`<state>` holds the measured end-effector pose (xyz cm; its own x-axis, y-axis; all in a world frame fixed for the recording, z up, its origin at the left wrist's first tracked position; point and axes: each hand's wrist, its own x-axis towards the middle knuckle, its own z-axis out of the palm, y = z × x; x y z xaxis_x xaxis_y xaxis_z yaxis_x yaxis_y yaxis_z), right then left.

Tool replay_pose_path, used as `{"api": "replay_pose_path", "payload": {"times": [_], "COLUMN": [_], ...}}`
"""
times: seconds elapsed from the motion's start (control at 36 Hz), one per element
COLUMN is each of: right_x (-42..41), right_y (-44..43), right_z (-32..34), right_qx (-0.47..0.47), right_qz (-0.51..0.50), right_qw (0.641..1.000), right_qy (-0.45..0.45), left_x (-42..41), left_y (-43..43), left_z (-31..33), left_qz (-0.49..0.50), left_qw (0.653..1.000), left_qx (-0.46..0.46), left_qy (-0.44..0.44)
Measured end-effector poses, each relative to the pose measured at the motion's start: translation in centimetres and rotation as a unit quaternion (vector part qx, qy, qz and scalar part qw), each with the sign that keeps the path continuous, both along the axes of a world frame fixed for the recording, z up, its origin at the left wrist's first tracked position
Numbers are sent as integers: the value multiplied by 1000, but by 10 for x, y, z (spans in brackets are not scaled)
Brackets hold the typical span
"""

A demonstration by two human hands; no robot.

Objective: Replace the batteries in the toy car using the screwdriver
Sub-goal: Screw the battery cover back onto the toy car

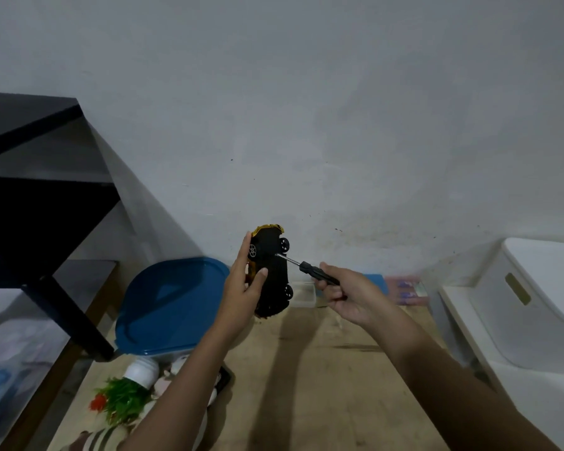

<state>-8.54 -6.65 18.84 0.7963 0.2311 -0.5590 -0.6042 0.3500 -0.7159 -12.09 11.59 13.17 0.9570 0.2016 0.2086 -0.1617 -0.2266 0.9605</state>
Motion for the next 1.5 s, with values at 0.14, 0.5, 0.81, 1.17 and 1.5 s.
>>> {"api": "replay_pose_path", "payload": {"times": [0.14, 0.5, 0.81, 1.17, 1.5], "right_x": [5, -11, -11, 2, 7], "right_y": [-29, -125, -228, -263, -275], "right_z": [2, -68, -118, -148, -157], "right_qx": [-236, -402, -388, -357, -347], "right_qz": [-4, -4, -32, -15, 13], "right_qw": [957, 880, 909, 925, 929], "right_qy": [-170, -252, -150, -126, -129], "left_x": [-4, 0, 5, 14, 21], "left_y": [-7, -86, -180, -231, -261], "left_z": [-3, -46, -94, -113, -120], "left_qz": [-3, -15, 10, 39, 5], "left_qw": [996, 981, 864, 809, 852], "left_qx": [-86, 24, 441, 531, 414], "left_qy": [30, 192, 241, 248, 319]}}
